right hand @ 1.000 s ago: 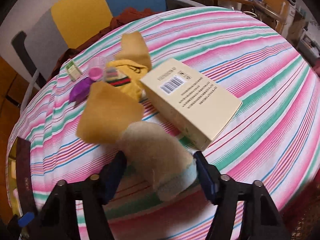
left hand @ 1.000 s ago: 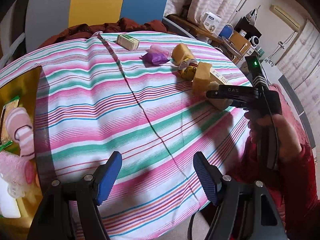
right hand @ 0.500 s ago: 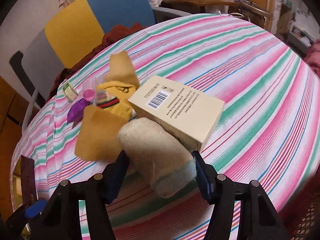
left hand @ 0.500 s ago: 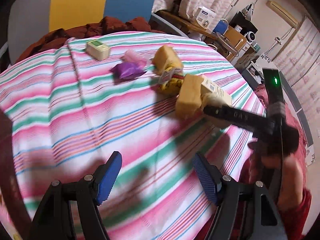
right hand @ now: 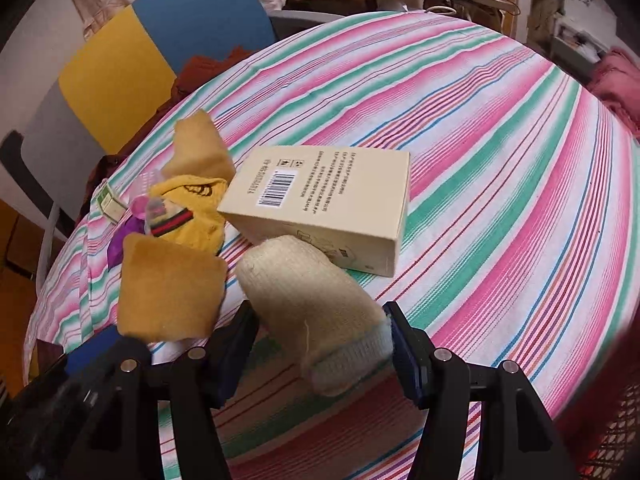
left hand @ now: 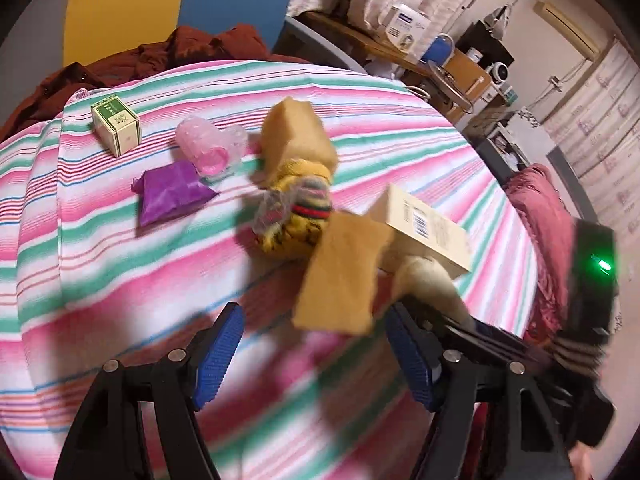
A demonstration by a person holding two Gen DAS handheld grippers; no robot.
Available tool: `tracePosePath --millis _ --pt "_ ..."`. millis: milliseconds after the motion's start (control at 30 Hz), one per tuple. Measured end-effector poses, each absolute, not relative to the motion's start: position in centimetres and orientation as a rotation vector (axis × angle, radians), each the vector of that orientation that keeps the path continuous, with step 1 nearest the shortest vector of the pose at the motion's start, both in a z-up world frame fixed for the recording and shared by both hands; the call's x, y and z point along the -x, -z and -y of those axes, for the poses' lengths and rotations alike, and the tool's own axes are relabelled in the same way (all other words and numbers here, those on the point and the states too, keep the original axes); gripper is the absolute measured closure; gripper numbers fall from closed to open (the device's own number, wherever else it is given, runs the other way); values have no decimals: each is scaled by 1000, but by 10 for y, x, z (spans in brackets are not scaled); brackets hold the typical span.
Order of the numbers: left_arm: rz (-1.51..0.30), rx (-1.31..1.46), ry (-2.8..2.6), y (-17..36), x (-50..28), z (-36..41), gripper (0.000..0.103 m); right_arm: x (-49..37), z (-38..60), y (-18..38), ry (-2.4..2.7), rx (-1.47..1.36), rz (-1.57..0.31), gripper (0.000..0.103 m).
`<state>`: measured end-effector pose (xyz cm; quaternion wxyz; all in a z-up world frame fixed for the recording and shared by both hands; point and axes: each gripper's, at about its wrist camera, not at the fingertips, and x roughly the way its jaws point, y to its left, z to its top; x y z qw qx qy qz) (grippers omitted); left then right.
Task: Organize objects
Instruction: 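Grasp the cream sock with the right tool while the left tool grasps a yellow sponge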
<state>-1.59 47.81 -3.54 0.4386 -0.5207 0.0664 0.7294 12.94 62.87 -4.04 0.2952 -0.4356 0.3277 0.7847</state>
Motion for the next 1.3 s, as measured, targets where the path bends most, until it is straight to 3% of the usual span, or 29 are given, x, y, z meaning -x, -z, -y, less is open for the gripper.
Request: tracePosePath --millis 133,167,500,1000,1300 --pt "-146 1257 -1810 42 20 -473 60 -126 -628 41 -2090 1159 -867 40" --pt "-147 1240 -1802 41 18 -471 62 -126 -629 41 -2091 1159 -867 40" --pt "-126 1209 -1778 46 4 -439 66 -122 -620 37 -2154 1160 -859 40" --pt "-103 1210 -1789 56 -16 -367 69 -92 -593 37 -2249 1240 -661 40" --pt "23 1187 -1797 45 -24 -330 70 -87 -578 29 -2286 1238 -534 40"
